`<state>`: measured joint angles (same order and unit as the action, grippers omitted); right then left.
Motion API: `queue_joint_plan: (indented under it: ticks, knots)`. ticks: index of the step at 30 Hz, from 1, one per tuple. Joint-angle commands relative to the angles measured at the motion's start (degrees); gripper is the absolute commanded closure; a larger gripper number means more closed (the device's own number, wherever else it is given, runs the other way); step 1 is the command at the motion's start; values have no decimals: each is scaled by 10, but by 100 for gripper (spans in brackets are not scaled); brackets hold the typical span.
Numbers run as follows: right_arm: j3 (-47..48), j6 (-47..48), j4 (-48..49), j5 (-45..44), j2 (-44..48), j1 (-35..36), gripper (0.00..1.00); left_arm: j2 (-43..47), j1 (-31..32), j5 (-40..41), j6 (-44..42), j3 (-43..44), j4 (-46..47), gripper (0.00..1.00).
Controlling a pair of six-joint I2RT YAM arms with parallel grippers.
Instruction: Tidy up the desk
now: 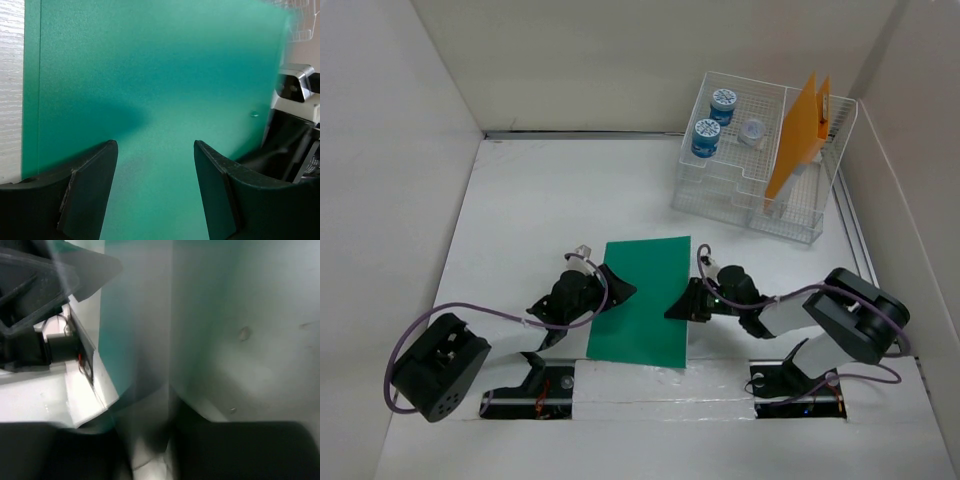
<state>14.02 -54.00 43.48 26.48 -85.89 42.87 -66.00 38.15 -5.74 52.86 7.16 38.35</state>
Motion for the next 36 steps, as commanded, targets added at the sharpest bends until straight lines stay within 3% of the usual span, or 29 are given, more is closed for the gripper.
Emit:
queue_joint_plan:
  ticks: [1,3,7,9,13,16,18,20,26,30,33,34,36]
  knots:
    - [0,-33,67,-77,4,7,79,-4,3,-9,6,-14,-67,40]
    - [-1,-42,75,-96,2,13,100,-5,3,-11,6,-14,-66,40]
    - [-6,-39,59,-114,20,19,100,29,3,-7,-3,4,-99,39]
    - [-1,-25,21,-128,72,19,100,72,3,2,-21,25,-155,37]
    - [91,78,-247,-228,237,50,100,179,3,52,-59,116,-261,24]
    - [160,154,-383,-318,367,65,100,269,3,112,-82,179,-331,16]
    - [286,217,-482,-392,453,65,100,345,3,140,-102,213,-371,14]
    - [316,246,-528,-409,471,65,100,353,3,142,-106,222,-374,13]
    - [529,364,-625,-538,465,65,100,363,3,107,-110,212,-369,13]
    - [716,454,-711,-632,383,65,100,357,3,75,-106,188,-345,13]
    - [825,520,-725,-784,318,65,100,353,3,61,-101,175,-323,13]
    - [857,568,-700,-878,284,60,100,357,3,37,-101,169,-315,13]
    - [880,615,-663,-899,274,54,100,358,3,33,-101,164,-311,13]
